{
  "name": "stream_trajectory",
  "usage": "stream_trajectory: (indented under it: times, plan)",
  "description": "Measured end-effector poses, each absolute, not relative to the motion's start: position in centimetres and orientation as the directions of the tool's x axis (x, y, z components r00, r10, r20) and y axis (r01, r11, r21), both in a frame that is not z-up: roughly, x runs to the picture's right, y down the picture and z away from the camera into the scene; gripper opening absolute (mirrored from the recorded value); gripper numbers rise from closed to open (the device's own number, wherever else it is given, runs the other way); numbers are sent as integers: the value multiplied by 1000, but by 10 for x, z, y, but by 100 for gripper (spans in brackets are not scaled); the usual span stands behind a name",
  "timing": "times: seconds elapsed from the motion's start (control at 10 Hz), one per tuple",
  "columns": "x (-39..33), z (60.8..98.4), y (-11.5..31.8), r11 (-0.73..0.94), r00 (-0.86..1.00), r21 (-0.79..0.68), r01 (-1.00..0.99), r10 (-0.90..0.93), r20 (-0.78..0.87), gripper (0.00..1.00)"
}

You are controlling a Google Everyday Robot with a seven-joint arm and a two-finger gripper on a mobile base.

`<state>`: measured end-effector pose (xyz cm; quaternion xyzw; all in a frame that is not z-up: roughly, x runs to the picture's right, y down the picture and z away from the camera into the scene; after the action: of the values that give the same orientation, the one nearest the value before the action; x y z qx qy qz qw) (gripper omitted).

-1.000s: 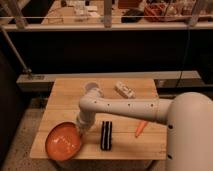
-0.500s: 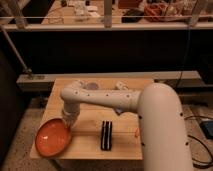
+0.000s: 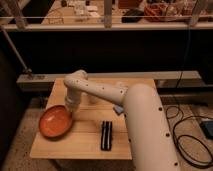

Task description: Drag the ceramic bowl in a circle

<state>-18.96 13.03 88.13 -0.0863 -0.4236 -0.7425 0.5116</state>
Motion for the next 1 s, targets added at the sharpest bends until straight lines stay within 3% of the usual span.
stream_trajectory:
  times: [0.4,0.7,1.0]
  plan:
    - [-112,872,130,22,-284,457,889,-755,590,0]
    - [-66,836,168,89,-191,398,913,-770,609,0]
    - [-66,811,203,67,-220,402,913,-750,624,0]
